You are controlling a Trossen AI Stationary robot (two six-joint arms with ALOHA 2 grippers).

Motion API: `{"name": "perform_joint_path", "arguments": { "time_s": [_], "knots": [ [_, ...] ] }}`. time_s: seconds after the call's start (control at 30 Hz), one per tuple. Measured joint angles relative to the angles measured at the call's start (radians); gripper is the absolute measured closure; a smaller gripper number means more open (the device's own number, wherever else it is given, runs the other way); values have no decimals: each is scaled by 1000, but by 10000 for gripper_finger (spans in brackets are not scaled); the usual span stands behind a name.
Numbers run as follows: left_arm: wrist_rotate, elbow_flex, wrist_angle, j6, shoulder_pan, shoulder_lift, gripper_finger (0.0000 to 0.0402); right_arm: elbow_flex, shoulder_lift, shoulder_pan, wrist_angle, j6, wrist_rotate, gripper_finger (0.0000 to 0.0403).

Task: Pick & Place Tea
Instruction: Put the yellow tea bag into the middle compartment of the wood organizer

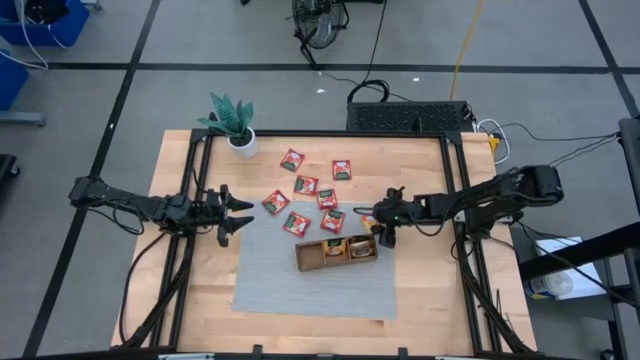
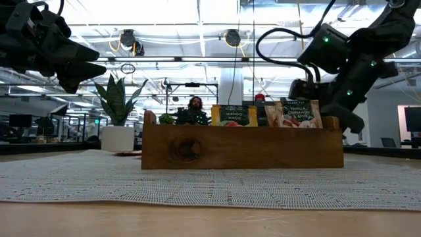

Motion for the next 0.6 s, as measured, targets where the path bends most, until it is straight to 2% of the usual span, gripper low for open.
{"name": "perform_joint_path", "arguments": {
  "time_s": [0.2,0.6],
  "knots": [
    [0,0,0,0,0,0,197,1,-16,44,-193,28,117,193],
    [0,0,0,0,0,0,197,-7,-241,72,-520,282,322,214]
  ]
}}
